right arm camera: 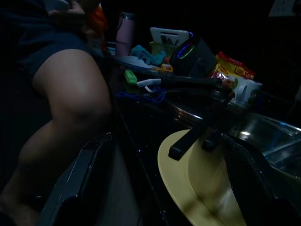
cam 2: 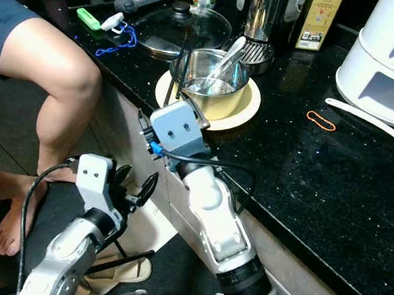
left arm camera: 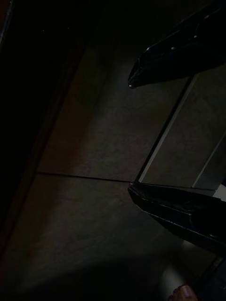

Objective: Kitchen organization

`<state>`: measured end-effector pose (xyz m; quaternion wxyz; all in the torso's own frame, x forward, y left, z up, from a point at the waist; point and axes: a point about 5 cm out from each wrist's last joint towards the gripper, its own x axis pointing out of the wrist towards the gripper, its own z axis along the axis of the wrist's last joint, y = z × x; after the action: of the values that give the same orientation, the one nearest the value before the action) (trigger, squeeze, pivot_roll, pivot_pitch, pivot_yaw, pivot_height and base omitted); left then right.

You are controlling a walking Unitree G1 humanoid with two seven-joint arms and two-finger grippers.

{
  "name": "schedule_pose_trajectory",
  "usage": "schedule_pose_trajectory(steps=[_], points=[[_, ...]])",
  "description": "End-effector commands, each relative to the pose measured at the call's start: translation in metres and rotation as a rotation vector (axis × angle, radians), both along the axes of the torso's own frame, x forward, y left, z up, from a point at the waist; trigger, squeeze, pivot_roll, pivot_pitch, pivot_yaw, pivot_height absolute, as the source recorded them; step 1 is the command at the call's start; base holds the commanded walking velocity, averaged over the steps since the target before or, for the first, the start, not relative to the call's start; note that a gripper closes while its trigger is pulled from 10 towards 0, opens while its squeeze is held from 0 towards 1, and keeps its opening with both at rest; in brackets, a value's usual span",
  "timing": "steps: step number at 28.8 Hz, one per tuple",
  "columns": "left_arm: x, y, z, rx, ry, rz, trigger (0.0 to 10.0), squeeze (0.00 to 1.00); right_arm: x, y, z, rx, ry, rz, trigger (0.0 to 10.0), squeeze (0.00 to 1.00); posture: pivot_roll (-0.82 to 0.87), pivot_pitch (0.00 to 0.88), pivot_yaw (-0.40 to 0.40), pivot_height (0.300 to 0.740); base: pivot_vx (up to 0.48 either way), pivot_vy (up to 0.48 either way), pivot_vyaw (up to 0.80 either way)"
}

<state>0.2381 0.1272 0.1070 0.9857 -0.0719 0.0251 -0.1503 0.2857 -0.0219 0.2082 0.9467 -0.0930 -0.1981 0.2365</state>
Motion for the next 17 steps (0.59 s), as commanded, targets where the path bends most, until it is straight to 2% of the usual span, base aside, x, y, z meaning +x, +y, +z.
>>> schedule_pose_trajectory(steps=[1, 17], points=[[-0.002, -0.001, 0.000, 0.008, -0.005, 0.000, 10.0, 0.00, 0.002, 0.001, 0.000, 0.002, -0.016, -0.010, 10.0, 0.00, 0.07, 0.113, -0.036, 0.740, 0.000, 0.000, 0.00], [-0.002, -0.002, 0.002, 0.006, -0.012, 0.002, 10.0, 0.00, 0.021, -0.002, 0.004, 0.048, -0.077, -0.095, 10.0, 0.00, 0.08, 0.114, -0.041, 0.740, 0.000, 0.000, 0.00]])
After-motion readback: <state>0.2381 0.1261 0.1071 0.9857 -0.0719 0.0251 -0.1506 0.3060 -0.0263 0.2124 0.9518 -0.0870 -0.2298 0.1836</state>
